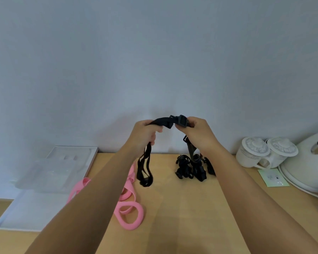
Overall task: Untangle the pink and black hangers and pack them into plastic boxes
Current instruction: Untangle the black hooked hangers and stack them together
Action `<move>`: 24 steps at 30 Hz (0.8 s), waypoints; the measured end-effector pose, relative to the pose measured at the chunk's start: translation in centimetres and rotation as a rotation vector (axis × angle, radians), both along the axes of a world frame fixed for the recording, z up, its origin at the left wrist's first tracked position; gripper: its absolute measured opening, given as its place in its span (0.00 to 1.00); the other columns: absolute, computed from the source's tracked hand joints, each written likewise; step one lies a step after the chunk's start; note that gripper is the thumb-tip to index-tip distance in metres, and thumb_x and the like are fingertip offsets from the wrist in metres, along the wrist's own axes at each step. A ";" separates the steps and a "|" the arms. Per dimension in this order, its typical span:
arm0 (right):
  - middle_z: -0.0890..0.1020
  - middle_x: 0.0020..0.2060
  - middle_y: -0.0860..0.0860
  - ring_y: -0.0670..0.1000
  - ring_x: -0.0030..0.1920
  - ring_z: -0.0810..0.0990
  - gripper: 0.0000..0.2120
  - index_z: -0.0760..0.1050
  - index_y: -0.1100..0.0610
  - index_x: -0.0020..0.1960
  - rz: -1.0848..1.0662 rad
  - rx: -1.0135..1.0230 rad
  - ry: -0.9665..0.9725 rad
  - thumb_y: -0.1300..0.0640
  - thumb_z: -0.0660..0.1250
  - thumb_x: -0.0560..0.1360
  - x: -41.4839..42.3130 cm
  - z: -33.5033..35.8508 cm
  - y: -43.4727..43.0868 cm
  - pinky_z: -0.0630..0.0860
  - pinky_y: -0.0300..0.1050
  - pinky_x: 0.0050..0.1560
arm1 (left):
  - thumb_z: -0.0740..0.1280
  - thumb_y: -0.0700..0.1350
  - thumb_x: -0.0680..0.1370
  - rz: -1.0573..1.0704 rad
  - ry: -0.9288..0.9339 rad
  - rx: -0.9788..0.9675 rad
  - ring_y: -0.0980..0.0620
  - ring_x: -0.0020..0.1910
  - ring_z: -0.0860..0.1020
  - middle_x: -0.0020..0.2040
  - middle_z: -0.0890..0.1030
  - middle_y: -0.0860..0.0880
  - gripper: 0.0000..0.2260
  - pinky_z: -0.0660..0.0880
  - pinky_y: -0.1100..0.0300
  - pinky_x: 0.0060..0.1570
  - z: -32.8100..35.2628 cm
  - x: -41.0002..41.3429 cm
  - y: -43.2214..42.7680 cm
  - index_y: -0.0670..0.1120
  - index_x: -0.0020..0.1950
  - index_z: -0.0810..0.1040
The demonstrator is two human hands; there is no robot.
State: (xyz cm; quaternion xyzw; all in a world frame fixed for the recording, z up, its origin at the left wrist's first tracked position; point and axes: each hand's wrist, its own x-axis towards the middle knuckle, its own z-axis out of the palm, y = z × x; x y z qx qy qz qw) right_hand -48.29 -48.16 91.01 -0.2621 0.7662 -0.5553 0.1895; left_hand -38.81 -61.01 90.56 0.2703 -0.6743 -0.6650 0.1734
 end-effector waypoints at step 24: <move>0.81 0.40 0.47 0.39 0.39 0.80 0.06 0.73 0.52 0.50 0.342 -0.127 -0.202 0.58 0.67 0.75 3.8 -4.5 -0.5 0.74 0.32 0.41 | 0.56 0.33 0.74 0.018 0.359 0.338 0.58 0.18 0.55 0.22 0.58 0.54 0.12 0.50 0.66 0.20 8.6 -3.9 1.3 0.46 0.34 0.66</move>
